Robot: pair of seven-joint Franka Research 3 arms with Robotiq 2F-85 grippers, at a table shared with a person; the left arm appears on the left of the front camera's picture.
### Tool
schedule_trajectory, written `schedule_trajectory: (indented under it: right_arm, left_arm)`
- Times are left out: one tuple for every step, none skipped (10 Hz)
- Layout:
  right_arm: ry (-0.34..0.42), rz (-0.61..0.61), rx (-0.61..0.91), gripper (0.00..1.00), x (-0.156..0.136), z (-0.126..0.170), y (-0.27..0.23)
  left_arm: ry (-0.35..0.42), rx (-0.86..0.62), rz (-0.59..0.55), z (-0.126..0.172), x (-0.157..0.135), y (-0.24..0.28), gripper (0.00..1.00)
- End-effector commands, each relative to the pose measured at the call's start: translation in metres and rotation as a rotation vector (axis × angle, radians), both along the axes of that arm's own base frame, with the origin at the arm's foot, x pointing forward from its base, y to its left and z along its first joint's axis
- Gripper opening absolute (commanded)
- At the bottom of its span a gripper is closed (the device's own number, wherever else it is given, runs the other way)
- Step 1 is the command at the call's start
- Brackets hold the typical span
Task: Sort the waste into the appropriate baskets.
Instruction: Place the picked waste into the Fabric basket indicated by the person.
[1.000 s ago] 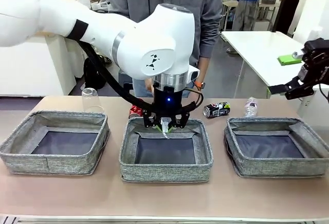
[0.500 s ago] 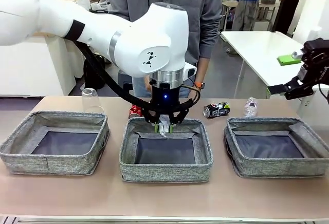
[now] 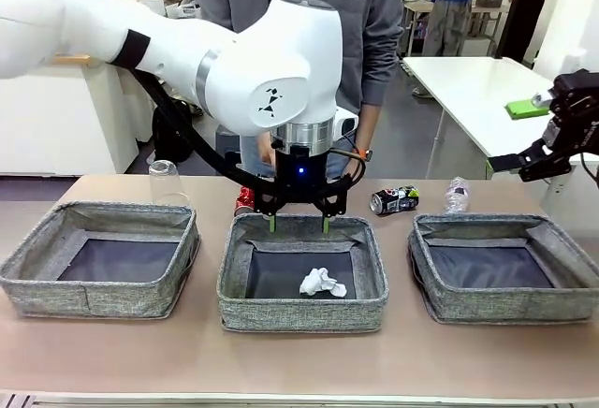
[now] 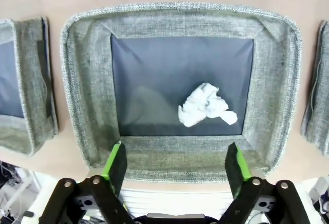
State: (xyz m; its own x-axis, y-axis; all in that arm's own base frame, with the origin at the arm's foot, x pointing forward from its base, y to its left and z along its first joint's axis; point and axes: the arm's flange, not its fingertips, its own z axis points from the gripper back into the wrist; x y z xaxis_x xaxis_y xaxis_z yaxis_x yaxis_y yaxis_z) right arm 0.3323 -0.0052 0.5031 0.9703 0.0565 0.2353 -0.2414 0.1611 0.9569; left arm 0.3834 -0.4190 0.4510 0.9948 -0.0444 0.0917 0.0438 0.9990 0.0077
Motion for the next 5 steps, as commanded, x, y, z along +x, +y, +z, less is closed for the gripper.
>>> schedule_trajectory:
  right_arm:
    - [-0.029, 0.001, 0.021, 1.00, 0.003, 0.002, 0.002]
    - [-0.029, 0.001, 0.021, 1.00, 0.003, 0.002, 0.002]
    - [-0.029, 0.001, 0.021, 1.00, 0.003, 0.002, 0.002]
    - [-0.029, 0.001, 0.021, 1.00, 0.003, 0.002, 0.002]
    - [-0.029, 0.001, 0.021, 1.00, 0.003, 0.002, 0.002]
  left_arm:
    - [0.001, 0.019, -0.034, 0.010, 0.000, 0.013, 1.00]
    - [0.015, 0.014, -0.091, 0.024, 0.004, 0.020, 1.00]
    - [0.051, -0.077, -0.154, 0.040, 0.010, 0.036, 1.00]
    - [0.102, -0.275, -0.253, 0.056, 0.017, 0.062, 1.00]
    - [0.106, -0.469, -0.267, 0.071, 0.023, 0.101, 1.00]
